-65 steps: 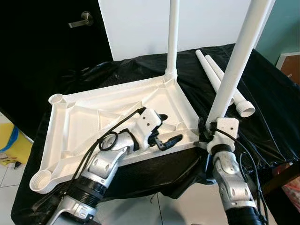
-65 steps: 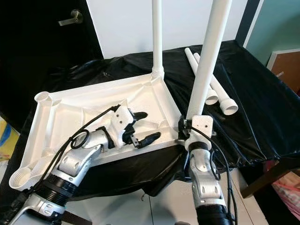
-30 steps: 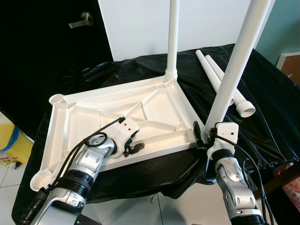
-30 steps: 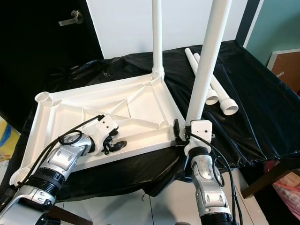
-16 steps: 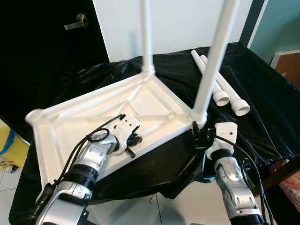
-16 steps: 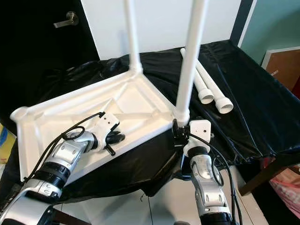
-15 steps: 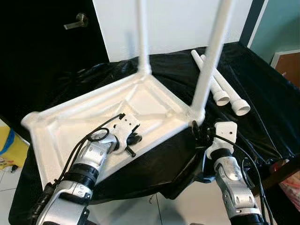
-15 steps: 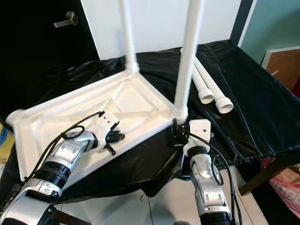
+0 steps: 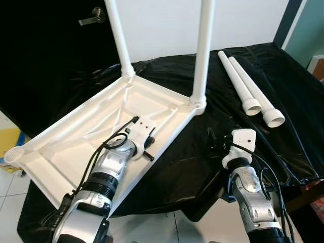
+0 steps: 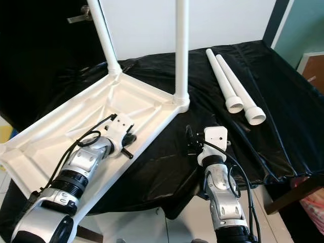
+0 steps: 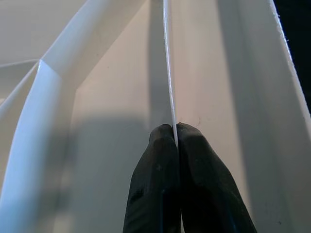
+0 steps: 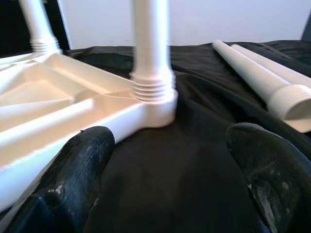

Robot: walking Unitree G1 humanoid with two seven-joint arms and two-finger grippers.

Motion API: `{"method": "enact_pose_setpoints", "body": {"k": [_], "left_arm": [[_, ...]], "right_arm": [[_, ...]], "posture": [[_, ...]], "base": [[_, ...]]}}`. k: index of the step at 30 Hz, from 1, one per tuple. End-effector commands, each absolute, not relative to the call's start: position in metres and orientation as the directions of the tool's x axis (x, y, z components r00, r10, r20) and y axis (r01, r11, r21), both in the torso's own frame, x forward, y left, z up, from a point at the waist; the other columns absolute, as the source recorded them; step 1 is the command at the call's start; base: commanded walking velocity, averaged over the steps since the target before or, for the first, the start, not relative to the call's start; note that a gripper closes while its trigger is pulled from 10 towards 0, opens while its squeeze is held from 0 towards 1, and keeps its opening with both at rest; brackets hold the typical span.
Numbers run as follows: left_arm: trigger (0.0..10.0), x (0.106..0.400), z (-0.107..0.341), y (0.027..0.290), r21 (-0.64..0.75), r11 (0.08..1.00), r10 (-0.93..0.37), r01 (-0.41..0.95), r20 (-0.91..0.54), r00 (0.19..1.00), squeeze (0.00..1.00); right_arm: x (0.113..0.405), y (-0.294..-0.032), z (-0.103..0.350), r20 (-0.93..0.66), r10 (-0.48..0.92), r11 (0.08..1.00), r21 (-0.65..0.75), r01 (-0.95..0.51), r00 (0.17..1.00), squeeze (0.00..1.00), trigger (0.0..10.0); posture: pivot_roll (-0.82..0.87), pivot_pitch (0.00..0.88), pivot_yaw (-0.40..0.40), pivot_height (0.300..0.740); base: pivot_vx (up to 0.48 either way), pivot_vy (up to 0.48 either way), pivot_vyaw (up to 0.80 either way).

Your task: Building children table

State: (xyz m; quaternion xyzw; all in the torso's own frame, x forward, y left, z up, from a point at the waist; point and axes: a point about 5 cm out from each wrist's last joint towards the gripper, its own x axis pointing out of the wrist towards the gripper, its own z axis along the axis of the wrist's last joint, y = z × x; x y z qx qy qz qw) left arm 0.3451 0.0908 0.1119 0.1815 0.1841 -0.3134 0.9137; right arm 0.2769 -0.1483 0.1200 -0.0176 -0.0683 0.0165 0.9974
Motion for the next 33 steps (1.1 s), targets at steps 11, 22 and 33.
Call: {"method": "enact_pose_setpoints", "body": {"k": [11, 22, 33], "left_arm": [[10.0, 0.347, 0.144, 0.074, 0.284, 0.748, -0.550, 0.600, -0.241, 0.800, 0.00], [10.0, 0.352, 0.174, 0.135, 0.389, 0.782, -0.446, 0.487, -0.196, 0.873, 0.00], [10.0, 0.342, 0.173, 0.213, 0.607, 0.730, -0.187, 0.314, -0.264, 0.946, 0.00]], "right_arm": [[0.277, -0.145, 0.117, 0.137, 0.024, 0.999, -0.026, -0.020, 0.990, 0.00, 10.0], [0.281, -0.140, 0.116, 0.125, 0.040, 0.999, -0.031, -0.036, 0.991, 0.00, 10.0], [0.295, -0.135, 0.121, 0.108, 0.069, 0.996, -0.063, -0.063, 0.992, 0.00, 10.0]], "posture": [[-0.17, 0.000, 0.086, 0.740], [-0.15, 0.000, 0.076, 0.740], [-0.12, 0.000, 0.079, 0.740]], "base": [[0.000, 0.000, 0.00], [0.000, 0.000, 0.00], [0.000, 0.000, 0.00]]}}
